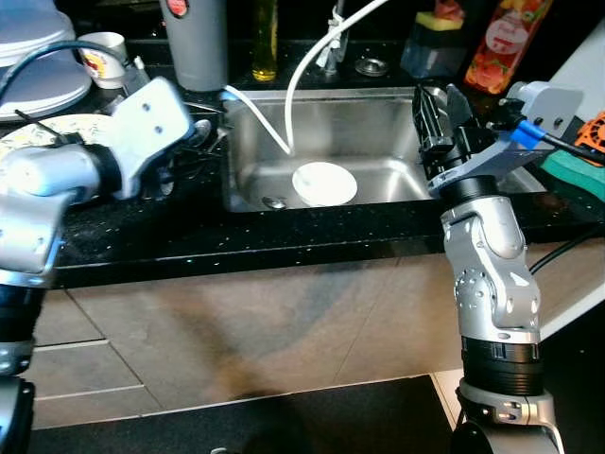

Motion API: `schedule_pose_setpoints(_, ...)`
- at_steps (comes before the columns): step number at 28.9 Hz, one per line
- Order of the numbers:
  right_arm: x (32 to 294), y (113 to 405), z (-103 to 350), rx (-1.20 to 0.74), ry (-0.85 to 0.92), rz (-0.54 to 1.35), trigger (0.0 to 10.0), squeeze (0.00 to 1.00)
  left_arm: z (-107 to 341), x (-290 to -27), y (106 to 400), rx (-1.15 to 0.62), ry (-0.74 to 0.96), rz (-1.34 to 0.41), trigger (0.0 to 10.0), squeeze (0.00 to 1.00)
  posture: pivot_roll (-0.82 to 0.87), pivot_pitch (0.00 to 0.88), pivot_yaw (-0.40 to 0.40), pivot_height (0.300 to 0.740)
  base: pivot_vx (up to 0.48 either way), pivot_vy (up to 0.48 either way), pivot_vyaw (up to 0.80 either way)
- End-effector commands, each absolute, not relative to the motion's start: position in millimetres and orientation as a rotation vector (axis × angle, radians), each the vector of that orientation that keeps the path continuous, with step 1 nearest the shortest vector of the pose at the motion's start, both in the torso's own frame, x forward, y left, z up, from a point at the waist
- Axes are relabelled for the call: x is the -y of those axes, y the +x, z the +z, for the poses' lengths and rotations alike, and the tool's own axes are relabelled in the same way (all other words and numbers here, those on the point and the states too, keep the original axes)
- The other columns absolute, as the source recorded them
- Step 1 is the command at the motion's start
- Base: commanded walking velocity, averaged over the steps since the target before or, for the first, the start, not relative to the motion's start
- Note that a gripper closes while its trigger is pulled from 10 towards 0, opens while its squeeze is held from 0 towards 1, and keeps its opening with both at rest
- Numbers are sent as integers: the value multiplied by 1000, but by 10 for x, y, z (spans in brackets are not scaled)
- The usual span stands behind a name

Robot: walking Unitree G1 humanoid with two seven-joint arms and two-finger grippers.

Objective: Kitchen organization

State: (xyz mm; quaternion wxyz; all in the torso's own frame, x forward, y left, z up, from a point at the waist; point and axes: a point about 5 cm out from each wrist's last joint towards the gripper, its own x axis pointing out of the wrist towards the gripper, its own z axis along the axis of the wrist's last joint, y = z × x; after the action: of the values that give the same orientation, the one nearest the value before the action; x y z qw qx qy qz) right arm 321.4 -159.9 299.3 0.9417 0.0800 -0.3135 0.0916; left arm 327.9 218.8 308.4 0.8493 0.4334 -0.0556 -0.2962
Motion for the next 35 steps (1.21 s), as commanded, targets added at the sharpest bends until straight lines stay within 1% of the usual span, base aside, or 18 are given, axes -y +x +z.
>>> schedule_pose_setpoints(1,1573,3226,2988,640,167,196,10000,0,3043,-2327,3271,33,1037,-575,10000,0,177,124,-31,740,0,0,0)
schedule_pose_setpoints(2,1573,3226,2988,640,167,196,10000,0,3043,-2327,3271,33,1037,-575,10000,0,177,124,-31,740,0,0,0)
schedule_pose_setpoints(3,1562,3225,2976,636,166,200,10000,0,3046,-2405,3287,-2,1076,-527,10000,0,174,120,-27,740,0,0,0)
schedule_pose_setpoints(5,1566,3223,2938,622,176,200,10000,0,3092,-2620,3352,-76,1128,-363,10000,0,176,116,-23,740,0,0,0)
schedule_pose_setpoints(6,1566,3223,2938,622,176,200,10000,0,3092,-2620,3352,-76,1128,-363,10000,0,176,116,-23,740,0,0,0)
schedule_pose_setpoints(9,1576,3227,2903,614,187,194,10000,0,3102,-2891,3463,-139,1076,-134,10000,0,174,109,-20,740,0,0,0)
schedule_pose_setpoints(10,1572,3229,2899,614,188,194,10000,0,3048,-2971,3477,-174,1123,-80,10000,0,170,105,-20,740,0,0,0)
schedule_pose_setpoints(11,1572,3229,2899,614,188,194,10000,0,3048,-2971,3477,-174,1123,-80,10000,0,170,105,-20,740,0,0,0)
schedule_pose_setpoints(13,1568,3234,2900,617,190,193,10000,0,2933,-3095,3469,-242,1270,-29,10000,0,170,100,-21,740,0,0,0)
schedule_pose_setpoints(14,1568,3234,2900,617,190,193,10000,0,2933,-3095,3469,-242,1270,-29,10000,0,170,100,-21,740,0,0,0)
schedule_pose_setpoints(15,1568,3237,2900,618,190,193,10000,0,2904,-3140,3465,-264,1328,-18,10000,0,171,98,-23,740,0,0,0)
schedule_pose_setpoints(17,1568,3241,2898,618,191,193,10000,0,2895,-3174,3470,-278,1362,-10,10000,0,176,94,-25,740,0,0,0)
schedule_pose_setpoints(19,1568,3241,2898,618,191,193,10000,0,2895,-3174,3470,-278,1362,-10,10000,0,176,94,-25,740,0,0,0)
schedule_pose_setpoints(20,1567,3247,2893,617,193,193,10000,0,2892,-3202,3487,-287,1403,-2,10000,0,179,86,-27,740,0,0,0)
schedule_pose_setpoints(24,1554,3263,2913,622,201,200,10000,0,2960,-3174,3593,-298,1517,-37,10000,0,179,92,-21,740,0,0,0)
schedule_pose_setpoints(26,1554,3263,2913,622,201,200,10000,0,2960,-3174,3593,-298,1517,-37,10000,0,179,92,-21,740,0,0,0)
schedule_pose_setpoints(30,1557,3250,2883,616,207,195,10000,0,2904,-3146,3693,-355,1629,-126,10000,0,178,97,-16,740,0,0,0)
schedule_pose_setpoints(35,1556,3238,2878,616,209,193,10000,0,2799,-3070,3773,-356,1662,-182,10000,0,170,102,-11,740,0,0,0)
